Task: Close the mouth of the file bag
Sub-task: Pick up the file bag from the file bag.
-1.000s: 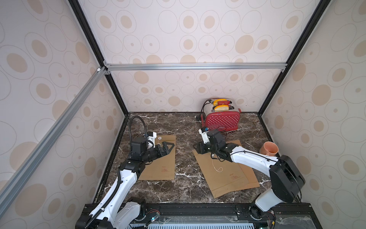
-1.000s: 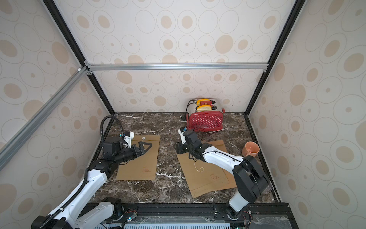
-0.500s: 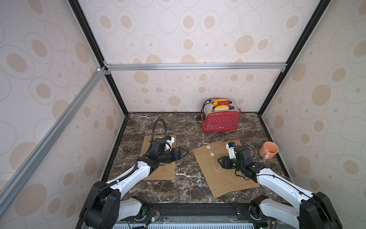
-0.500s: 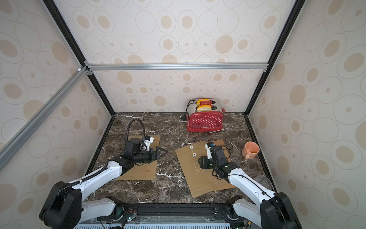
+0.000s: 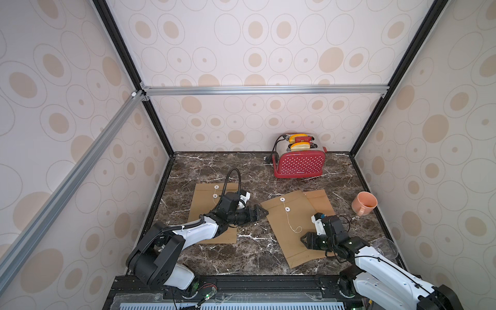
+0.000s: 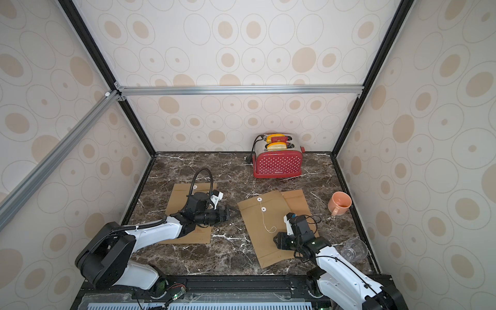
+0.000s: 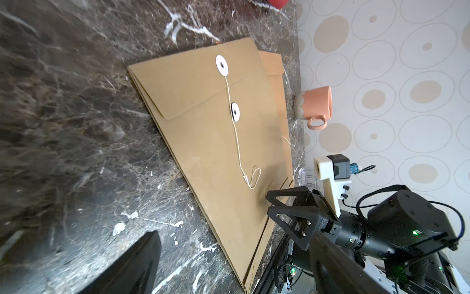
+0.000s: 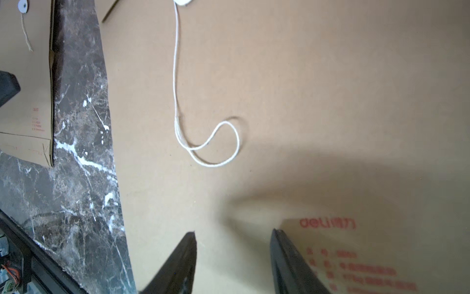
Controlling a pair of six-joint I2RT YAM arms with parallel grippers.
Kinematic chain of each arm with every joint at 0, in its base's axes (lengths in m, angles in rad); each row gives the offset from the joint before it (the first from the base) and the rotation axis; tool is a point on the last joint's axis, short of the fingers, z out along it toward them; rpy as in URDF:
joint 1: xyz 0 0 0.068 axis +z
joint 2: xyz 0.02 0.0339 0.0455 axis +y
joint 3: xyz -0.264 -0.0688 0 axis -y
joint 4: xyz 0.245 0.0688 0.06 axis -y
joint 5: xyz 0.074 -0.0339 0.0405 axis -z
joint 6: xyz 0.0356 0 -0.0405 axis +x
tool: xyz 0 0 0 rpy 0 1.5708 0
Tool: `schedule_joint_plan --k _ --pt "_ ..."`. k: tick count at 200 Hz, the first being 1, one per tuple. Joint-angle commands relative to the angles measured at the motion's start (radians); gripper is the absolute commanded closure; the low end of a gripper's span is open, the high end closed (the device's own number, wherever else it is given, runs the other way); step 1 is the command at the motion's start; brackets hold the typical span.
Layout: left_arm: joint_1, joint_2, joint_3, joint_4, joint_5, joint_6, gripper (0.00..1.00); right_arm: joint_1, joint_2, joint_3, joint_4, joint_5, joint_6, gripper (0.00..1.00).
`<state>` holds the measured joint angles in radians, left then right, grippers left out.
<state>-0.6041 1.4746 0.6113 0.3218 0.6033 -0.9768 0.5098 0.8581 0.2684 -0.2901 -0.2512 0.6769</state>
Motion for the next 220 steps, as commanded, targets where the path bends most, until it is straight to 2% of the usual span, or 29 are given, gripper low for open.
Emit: schedule_joint_plan --k 1,60,68,85,96,150,185,220 --pt "-0.039 0.041 0.009 0.078 -0.029 -0.038 0.08 -0.001 -0.006 -0.016 -0.004 -0.058 0.027 0.5" --pt "-0.07 0.137 0.005 0.127 -0.073 -0.084 0.08 -0.001 0.025 -0.042 0.128 -0.173 0.063 0.5" --pt "-0.072 0.143 0.009 0.129 -0.073 -0.087 0.08 -0.001 0.028 -0.017 0.097 -0.158 0.046 0.5" --pt "-0.079 0.145 0.014 0.131 -0.08 -0.09 0.08 -0.014 0.022 0.033 0.022 -0.05 0.025 0.49" --pt "-0.082 0.14 0.013 0.131 -0.085 -0.095 0.08 -0.048 0.025 0.047 0.018 -0.024 0.021 0.49" --pt "-0.082 0.137 0.009 0.092 -0.112 -0.098 0.03 -0.311 0.165 0.148 0.016 -0.091 -0.073 0.45" --pt "-0.092 0.139 0.013 0.098 -0.122 -0.107 0.03 -0.386 0.268 0.224 0.006 -0.054 -0.14 0.41" --pt "-0.098 0.145 0.011 0.093 -0.134 -0.105 0.02 -0.47 0.326 0.23 0.083 -0.093 -0.136 0.38"
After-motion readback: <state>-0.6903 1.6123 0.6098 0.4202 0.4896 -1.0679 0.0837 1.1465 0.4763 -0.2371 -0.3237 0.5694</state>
